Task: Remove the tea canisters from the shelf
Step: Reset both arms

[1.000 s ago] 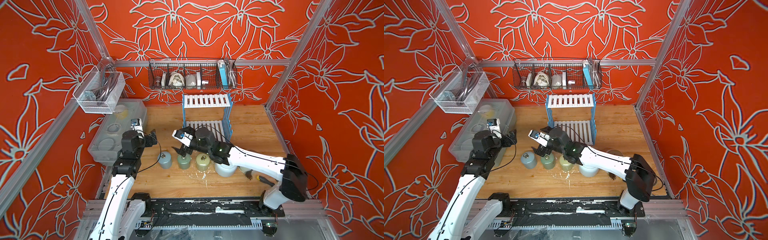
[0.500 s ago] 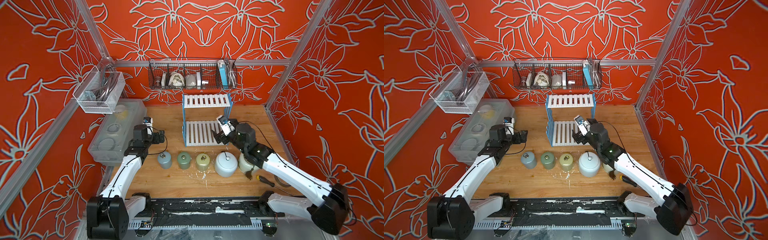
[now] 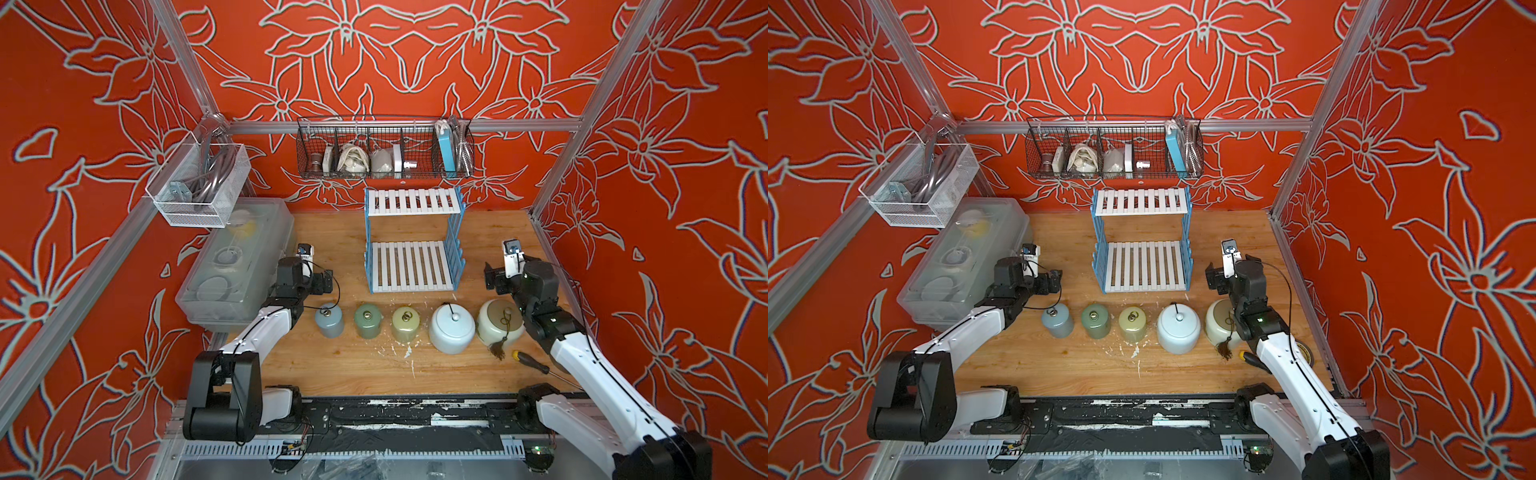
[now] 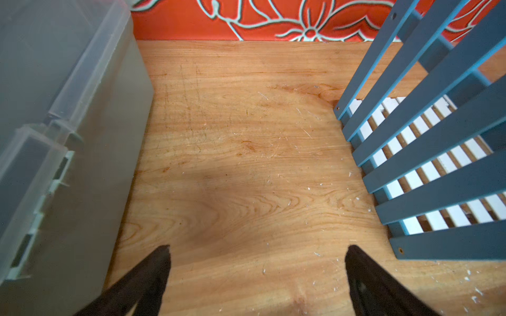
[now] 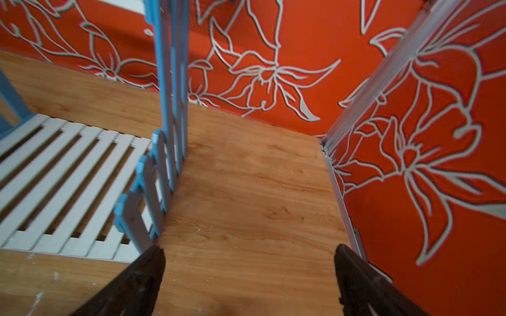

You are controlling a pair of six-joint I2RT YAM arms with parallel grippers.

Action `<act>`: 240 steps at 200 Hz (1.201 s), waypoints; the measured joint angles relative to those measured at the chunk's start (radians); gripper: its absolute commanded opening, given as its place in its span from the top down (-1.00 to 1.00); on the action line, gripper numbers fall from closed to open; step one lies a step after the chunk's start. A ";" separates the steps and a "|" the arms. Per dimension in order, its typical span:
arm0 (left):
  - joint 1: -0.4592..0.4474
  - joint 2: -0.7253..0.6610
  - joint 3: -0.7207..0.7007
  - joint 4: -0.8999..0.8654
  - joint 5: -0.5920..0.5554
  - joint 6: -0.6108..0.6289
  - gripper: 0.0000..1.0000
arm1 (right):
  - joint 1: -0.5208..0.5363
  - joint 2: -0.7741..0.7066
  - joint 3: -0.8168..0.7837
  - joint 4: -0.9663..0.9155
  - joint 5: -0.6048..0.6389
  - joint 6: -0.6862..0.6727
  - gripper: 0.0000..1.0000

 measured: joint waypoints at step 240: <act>0.013 0.089 -0.178 0.322 0.032 -0.016 -0.96 | -0.157 0.446 -0.249 0.703 0.060 0.133 -0.99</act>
